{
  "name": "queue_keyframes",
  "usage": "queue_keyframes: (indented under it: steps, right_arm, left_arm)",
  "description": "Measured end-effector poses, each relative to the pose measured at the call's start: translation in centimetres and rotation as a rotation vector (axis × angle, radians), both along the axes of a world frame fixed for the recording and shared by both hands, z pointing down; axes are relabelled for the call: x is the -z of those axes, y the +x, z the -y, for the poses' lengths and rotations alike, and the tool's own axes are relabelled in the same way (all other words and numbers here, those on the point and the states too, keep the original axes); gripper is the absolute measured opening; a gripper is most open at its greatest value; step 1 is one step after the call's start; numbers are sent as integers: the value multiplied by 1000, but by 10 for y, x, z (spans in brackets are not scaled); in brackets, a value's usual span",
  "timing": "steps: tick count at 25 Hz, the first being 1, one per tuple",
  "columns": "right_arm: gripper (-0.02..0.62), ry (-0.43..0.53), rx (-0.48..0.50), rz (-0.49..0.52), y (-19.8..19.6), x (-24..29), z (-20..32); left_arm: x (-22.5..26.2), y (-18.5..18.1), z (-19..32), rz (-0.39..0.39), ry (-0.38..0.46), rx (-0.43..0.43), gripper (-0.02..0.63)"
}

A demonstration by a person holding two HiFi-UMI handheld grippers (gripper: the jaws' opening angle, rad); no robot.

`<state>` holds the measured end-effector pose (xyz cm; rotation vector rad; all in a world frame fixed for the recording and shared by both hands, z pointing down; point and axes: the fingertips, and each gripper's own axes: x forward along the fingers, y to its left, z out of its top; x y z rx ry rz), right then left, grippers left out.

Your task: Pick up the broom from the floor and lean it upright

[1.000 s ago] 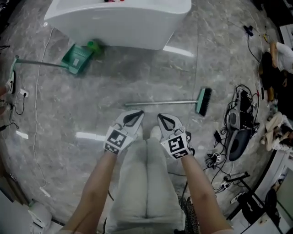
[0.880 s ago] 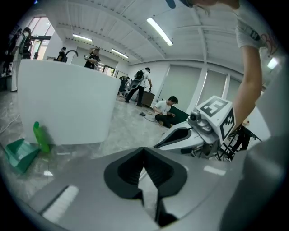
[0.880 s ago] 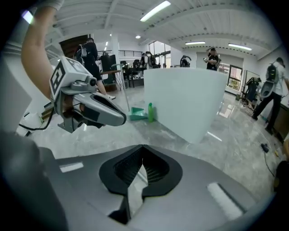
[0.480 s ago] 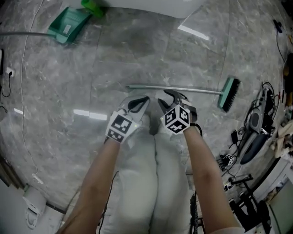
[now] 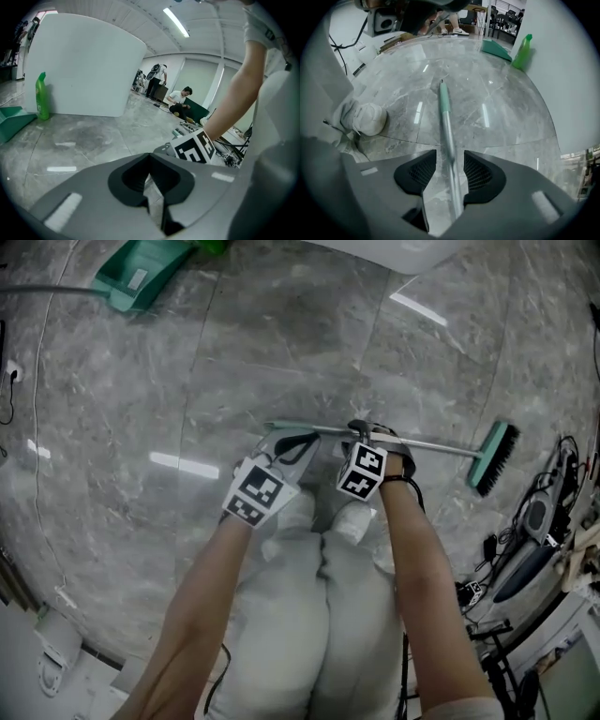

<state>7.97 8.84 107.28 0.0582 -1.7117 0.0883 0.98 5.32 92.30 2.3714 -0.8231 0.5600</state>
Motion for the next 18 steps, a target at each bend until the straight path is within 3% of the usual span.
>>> queue_keyframes:
  steps: [3, 5, 6, 8, 10, 18]
  right_arm:
    - [155, -2, 58, -43, 3, -19, -1]
    - [103, -28, 96, -51, 3, -23, -2]
    - [121, -43, 100, -50, 3, -24, -1]
    - [75, -58, 100, -56, 4, -23, 2]
    - [74, -53, 104, -58, 5, -19, 3]
    - [74, 27, 76, 52, 2, 39, 11]
  left_arm:
    - [-13, -4, 5, 12, 3, -6, 0]
    - [-19, -8, 8, 24, 4, -1, 0]
    - [-21, -10, 10, 28, 5, 4, 0]
    - [-20, -13, 12, 29, 7, 20, 0]
    - [-13, -14, 13, 20, 15, 32, 0]
    - [38, -12, 21, 3, 47, 84, 0]
